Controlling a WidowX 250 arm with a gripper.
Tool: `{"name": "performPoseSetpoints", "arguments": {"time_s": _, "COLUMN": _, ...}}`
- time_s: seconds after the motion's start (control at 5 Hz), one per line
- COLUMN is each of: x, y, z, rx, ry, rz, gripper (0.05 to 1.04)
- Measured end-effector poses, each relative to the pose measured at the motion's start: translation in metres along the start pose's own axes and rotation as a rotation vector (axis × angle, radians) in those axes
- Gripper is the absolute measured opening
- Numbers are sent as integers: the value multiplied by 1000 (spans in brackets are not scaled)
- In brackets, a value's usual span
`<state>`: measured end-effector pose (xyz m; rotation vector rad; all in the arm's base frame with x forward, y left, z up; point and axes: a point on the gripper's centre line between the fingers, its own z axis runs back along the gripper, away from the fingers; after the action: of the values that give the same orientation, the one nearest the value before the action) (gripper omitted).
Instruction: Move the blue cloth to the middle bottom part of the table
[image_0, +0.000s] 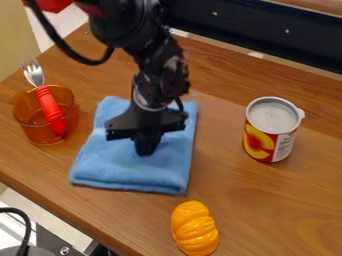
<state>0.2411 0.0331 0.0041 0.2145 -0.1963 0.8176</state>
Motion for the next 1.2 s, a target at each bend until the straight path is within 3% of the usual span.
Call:
{"name": "performPoseSetpoints", "arguments": {"time_s": 0.4, "x": -26, "y": 5, "z": 8, "rx": 22, "ry": -36, "rz": 48, "gripper": 52}}
{"name": "performPoseSetpoints", "arguments": {"time_s": 0.6, "x": -17, "y": 4, "z": 6, "rx": 30, "ry": -90, "rz": 102, "gripper": 52}}
{"name": "performPoseSetpoints", "arguments": {"time_s": 0.8, "x": -3, "y": -1, "z": 1, "rx": 47, "ry": -102, "rz": 126, "gripper": 72}}
{"name": "performPoseSetpoints", "arguments": {"time_s": 1.0, "x": 5, "y": -4, "z": 0, "rx": 51, "ry": -111, "rz": 142, "gripper": 205}}
{"name": "performPoseSetpoints", "arguments": {"time_s": 1.2, "x": 10, "y": 0, "z": 1, "rx": 54, "ry": -96, "rz": 130, "gripper": 423}}
